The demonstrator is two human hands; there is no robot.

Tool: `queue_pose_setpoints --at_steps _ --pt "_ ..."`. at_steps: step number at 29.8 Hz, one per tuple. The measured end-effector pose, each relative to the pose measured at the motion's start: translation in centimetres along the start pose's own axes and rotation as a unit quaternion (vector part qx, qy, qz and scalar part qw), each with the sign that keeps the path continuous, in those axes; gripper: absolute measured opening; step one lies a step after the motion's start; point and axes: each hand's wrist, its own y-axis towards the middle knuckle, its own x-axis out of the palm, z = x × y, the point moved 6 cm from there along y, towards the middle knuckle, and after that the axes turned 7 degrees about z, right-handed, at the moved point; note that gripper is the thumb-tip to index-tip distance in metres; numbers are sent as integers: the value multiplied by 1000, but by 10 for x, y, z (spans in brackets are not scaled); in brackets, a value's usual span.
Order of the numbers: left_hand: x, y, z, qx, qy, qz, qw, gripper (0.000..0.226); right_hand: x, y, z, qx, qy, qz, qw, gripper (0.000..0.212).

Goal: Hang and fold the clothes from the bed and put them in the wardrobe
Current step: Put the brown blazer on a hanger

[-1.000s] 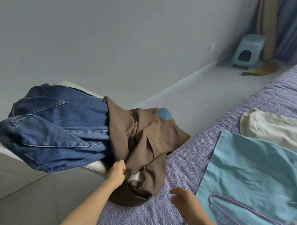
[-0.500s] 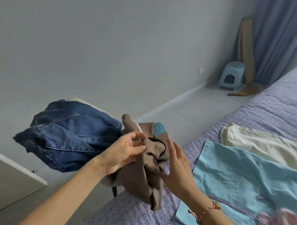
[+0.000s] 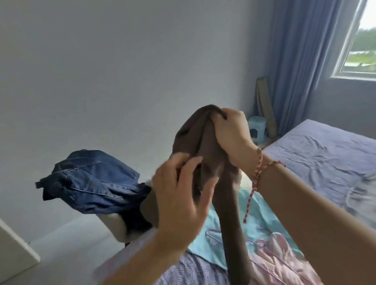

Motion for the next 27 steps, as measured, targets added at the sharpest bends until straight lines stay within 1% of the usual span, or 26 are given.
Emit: queue_pose_setpoints --at_steps 1,2,3,4,5,6,7,8,9,10,12,13,14,16,18,19,20,21,22,24,25,27 --pt "1 -10 18 -23 -10 -35 999 46 -22 -4 -12 9 19 9 1000 41" --pt "1 -12 38 -81 -28 -69 994 56 -54 -9 -37 5 37 30 999 42" --pt "14 -25 36 -169 -43 -131 976 67 -65 -7 -43 0 52 35 998 43" --pt "19 -30 41 -229 -55 -186 954 79 -84 -13 -58 -1 53 34 998 44" --pt "14 -23 72 -237 -76 -211 945 94 -126 -28 -83 -9 50 56 997 45" --pt "21 -24 69 -268 -101 -235 929 103 -133 -34 -87 -6 54 53 997 44" --pt "27 -25 79 -280 -137 -256 915 102 -149 -38 -91 -6 58 54 997 43" --pt "27 -16 102 -275 -175 -269 906 93 -176 -47 -104 -8 54 73 996 39" --pt "31 -13 104 -272 -200 -275 900 82 -181 -49 -102 -4 57 76 995 35" --pt "27 -3 126 -259 -222 -273 899 74 -212 -57 -113 -6 55 95 994 31" --pt "8 19 157 -245 -234 -224 914 63 -261 -72 -136 -19 50 113 992 30" --pt "0 33 175 -223 -231 -183 929 60 -291 -81 -152 -40 45 126 990 30" --pt "-4 46 185 -197 -203 -155 947 60 -308 -86 -163 -54 43 131 989 30" --pt "-7 66 212 -158 -149 -146 965 63 -353 -100 -189 -83 41 171 981 31" --pt "-9 72 252 -104 -97 -169 975 64 -401 -115 -216 -103 31 224 969 34" --pt "-8 74 259 -90 -94 -181 975 59 -414 -116 -226 -112 16 235 965 33" --pt "-10 75 272 -97 -125 -199 967 51 -434 -123 -238 -117 3 244 963 31" --pt "-16 80 282 -122 -177 -214 953 43 -451 -129 -249 -127 -20 244 961 31" --pt "-23 88 291 -157 -248 -216 931 38 -470 -139 -259 -135 -63 243 959 31" --pt "-34 106 299 -251 -373 -204 870 32 -500 -151 -274 -158 -173 248 940 39" --pt "-36 113 313 -270 -409 -215 845 28 -521 -159 -277 -155 -230 252 927 42" --pt "-45 123 345 -244 -445 -261 821 21 -552 -173 -275 -130 -302 255 909 43"
